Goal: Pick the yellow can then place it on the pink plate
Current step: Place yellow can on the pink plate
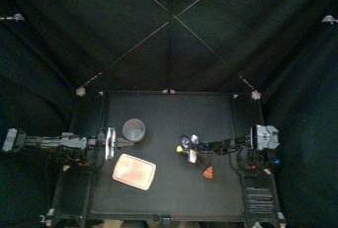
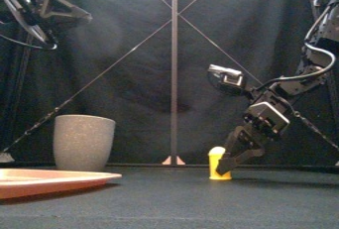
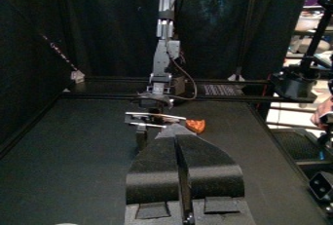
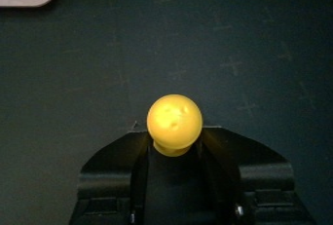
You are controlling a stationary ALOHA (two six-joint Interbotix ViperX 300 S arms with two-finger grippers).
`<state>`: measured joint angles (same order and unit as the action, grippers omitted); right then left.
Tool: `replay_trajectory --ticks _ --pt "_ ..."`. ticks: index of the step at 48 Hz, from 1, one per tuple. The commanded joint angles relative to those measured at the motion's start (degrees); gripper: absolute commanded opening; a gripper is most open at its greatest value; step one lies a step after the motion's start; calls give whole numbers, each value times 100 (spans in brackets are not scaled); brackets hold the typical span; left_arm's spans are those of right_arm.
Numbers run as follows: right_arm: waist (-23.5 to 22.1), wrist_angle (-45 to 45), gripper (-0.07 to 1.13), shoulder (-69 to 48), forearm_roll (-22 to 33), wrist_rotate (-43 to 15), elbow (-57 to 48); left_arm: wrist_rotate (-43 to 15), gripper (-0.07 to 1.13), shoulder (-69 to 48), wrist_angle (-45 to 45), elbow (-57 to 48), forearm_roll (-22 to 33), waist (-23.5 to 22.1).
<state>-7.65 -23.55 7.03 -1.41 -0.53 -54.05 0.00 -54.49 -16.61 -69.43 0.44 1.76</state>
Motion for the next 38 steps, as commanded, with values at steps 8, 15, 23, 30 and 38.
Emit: replay_trajectory --ticks 8,15,23,30,38 --pt "35 -9 57 -132 -9 -9 193 0 0 26 -53 70 0 9" --pt "360 141 57 -185 26 0 677 0 0 26 -70 70 0 18" --pt "747 554 57 -88 149 26 1521 -9 0 26 -79 70 0 62" --pt "923 800 57 360 202 -9 2338 26 0 26 -79 70 88 281" --pt "1046 923 57 1081 237 0 3208 9 0 26 -79 79 316 404"
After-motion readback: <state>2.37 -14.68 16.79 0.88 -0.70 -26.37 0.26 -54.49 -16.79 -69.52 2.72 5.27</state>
